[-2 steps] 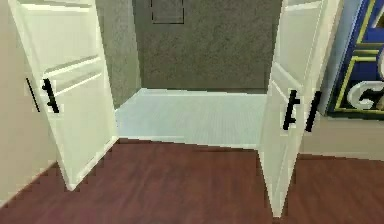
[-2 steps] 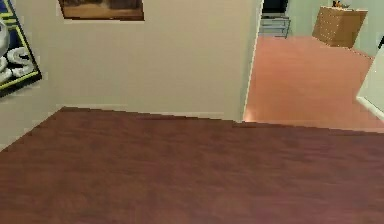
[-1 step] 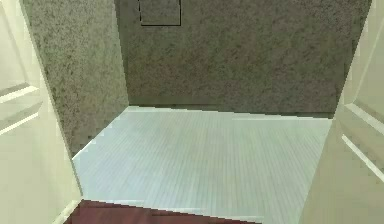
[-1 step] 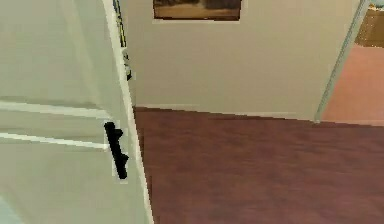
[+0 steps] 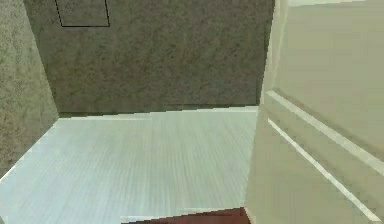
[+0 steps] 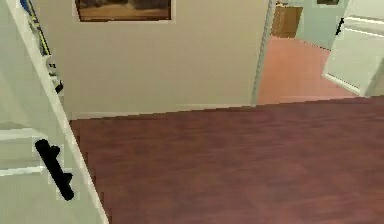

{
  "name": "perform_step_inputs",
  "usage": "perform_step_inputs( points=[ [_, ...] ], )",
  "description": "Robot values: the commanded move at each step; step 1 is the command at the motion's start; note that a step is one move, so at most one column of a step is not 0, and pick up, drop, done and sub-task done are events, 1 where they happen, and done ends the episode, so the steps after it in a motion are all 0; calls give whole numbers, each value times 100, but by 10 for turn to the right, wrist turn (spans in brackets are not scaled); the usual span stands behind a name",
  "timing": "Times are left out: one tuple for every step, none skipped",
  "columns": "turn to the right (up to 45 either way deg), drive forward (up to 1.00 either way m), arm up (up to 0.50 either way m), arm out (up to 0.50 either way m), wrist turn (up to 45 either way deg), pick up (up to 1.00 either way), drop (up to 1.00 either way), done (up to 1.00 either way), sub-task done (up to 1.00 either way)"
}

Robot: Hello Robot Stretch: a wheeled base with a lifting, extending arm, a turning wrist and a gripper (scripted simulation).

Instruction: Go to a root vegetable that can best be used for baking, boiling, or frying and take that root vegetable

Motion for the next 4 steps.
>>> perform_step_inputs(
  points=[
    [0,5,0,0,0,0,0,0,0],
    [-60,0,0,0,0,0,0,0,0],
    [0,100,0,0,0,0,0,0,0],
    [-60,0,0,0,0,0,0,0,0]
  ],
)
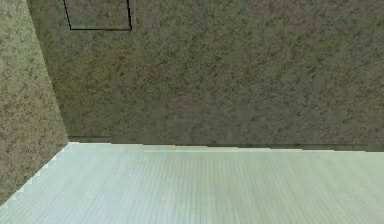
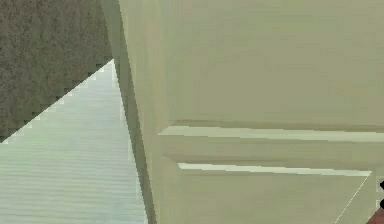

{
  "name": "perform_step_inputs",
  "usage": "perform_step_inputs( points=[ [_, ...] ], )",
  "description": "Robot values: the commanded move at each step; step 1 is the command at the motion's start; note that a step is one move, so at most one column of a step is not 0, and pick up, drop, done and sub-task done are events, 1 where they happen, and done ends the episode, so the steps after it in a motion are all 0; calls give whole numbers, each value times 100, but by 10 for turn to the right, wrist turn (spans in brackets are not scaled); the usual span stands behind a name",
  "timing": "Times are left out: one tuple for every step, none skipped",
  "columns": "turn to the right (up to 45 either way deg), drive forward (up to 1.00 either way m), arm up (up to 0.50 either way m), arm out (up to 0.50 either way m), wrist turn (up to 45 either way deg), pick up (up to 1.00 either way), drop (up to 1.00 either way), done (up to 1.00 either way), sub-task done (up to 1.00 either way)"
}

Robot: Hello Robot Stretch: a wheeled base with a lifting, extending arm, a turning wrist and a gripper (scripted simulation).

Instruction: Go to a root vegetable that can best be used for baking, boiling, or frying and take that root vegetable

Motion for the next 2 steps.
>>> perform_step_inputs(
  points=[
    [0,35,0,0,0,0,0,0,0],
    [420,0,0,0,0,0,0,0,0]
  ],
)
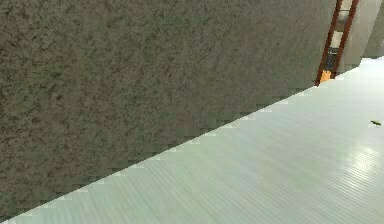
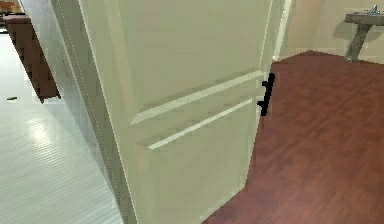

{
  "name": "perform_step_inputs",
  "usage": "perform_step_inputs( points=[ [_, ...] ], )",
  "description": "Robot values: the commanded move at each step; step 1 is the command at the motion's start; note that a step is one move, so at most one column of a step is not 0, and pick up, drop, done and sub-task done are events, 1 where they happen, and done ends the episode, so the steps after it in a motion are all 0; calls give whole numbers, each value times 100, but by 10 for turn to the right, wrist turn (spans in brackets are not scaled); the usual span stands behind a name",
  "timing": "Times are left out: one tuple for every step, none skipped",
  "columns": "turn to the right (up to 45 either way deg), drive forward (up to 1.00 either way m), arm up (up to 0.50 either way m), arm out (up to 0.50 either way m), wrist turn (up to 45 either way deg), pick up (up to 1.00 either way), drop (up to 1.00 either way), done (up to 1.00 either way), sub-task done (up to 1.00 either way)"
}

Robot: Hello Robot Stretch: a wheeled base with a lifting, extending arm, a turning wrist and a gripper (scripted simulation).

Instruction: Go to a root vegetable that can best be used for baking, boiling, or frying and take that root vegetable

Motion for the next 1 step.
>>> perform_step_inputs(
  points=[
    [30,0,0,0,0,0,0,0,0]
  ],
)
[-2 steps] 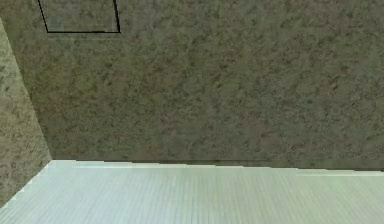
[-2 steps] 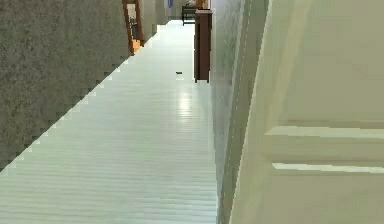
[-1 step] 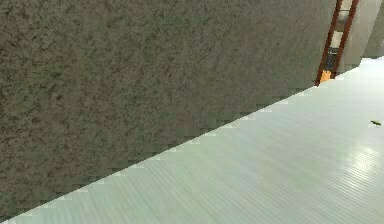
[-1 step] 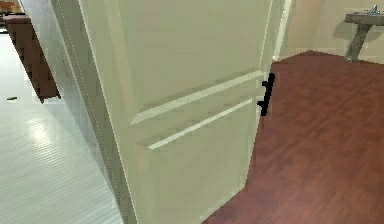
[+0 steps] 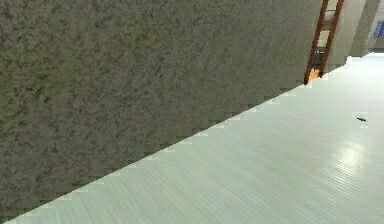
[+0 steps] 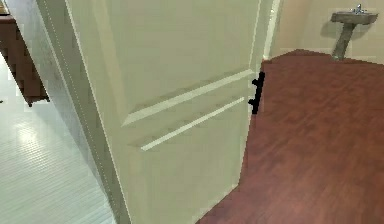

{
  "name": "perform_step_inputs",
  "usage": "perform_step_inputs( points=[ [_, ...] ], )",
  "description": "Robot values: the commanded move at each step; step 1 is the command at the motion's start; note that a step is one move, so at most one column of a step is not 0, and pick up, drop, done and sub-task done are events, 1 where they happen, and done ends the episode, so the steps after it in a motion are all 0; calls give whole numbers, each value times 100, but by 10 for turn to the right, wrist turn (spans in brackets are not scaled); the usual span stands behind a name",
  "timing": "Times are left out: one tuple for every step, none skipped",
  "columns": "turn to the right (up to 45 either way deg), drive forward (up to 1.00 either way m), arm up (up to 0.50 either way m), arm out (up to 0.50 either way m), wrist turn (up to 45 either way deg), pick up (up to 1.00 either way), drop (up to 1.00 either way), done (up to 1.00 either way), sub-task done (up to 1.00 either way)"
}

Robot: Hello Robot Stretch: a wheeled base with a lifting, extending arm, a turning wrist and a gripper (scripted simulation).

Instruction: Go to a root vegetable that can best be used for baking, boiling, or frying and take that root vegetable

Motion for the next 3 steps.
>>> perform_step_inputs(
  points=[
    [0,45,0,0,0,0,0,0,0],
    [420,0,0,0,0,0,0,0,0],
    [0,100,0,0,0,0,0,0,0]
  ],
)
